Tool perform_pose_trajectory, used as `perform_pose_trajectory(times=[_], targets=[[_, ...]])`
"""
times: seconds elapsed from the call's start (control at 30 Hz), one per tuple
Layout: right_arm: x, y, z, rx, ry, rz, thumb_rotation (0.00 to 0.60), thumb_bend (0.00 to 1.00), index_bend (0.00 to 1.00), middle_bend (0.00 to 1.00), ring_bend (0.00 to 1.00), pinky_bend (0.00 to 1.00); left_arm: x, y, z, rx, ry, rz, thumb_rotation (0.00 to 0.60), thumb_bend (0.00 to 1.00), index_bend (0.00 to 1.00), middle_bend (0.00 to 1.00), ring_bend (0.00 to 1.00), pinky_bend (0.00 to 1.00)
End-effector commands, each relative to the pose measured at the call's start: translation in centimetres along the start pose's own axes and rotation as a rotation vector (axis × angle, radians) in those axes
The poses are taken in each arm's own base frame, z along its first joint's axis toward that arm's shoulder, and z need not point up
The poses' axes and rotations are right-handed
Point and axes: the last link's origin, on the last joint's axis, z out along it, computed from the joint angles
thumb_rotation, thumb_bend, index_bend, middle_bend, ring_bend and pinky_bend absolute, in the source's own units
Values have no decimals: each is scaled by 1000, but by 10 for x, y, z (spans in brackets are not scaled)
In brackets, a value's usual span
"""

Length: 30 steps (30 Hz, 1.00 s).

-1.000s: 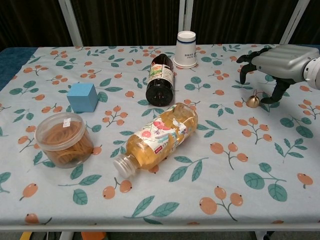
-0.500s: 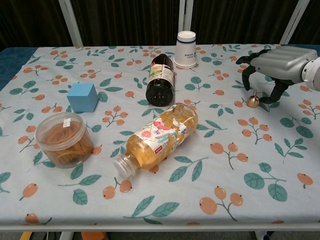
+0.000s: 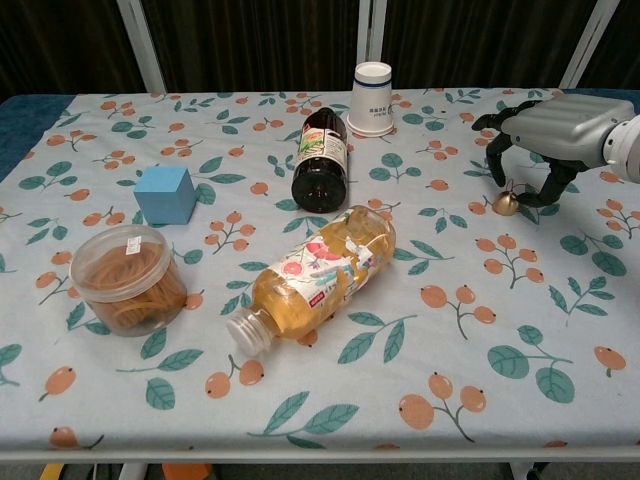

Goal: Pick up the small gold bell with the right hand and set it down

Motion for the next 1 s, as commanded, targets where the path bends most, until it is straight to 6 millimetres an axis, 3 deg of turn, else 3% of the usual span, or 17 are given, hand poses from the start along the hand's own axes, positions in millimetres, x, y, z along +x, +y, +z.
perform_pose_trajectory(times=[0.03, 1.0], targets=[[0, 0, 0, 1, 1, 1, 600, 259, 490, 0, 0, 0, 0, 0, 0, 1, 0, -1, 600, 0, 36, 49, 0, 46], [-1, -1, 2, -4, -2, -7, 600, 323, 568, 31, 0, 0, -2, 0, 0, -1, -8, -3, 600, 0, 36, 49, 0, 46]])
